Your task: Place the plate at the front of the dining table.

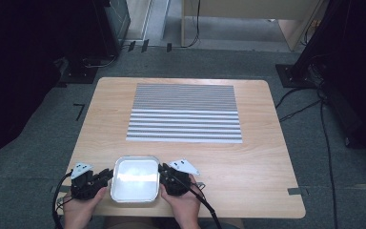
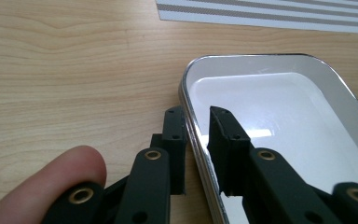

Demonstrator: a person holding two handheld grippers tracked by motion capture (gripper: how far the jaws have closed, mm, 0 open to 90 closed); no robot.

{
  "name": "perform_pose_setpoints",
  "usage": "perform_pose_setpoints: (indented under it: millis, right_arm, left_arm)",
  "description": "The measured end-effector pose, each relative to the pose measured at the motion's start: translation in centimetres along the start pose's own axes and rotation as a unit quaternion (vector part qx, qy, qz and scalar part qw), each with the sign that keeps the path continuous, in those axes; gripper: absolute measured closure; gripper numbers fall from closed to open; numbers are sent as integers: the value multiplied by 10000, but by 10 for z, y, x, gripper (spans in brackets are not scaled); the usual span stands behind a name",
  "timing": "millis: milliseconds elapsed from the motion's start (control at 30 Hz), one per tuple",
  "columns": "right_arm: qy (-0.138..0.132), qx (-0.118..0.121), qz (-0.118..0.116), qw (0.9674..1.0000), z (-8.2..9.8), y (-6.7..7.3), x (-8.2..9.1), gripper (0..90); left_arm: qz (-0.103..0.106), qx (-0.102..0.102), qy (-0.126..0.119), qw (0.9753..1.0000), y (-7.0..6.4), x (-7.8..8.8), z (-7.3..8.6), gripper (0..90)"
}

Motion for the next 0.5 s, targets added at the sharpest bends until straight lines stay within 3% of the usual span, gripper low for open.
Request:
perform_pose_setpoints:
  millis: [500]
  right_arm:
    - [165, -307, 159, 9993, 16, -3, -16, 882]
  left_arm:
    - [80, -183, 110, 9997, -7, -2, 4, 789]
Point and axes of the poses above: each handheld gripper's, and its own axes: x roughly backward along the jaws, z roughly out of its underside, y roughly to its left, the point moved 10 cm from there along -x, roughly forward along the jaws, and after that the axes turned 12 degrees about -z, right-handed, at the moved point
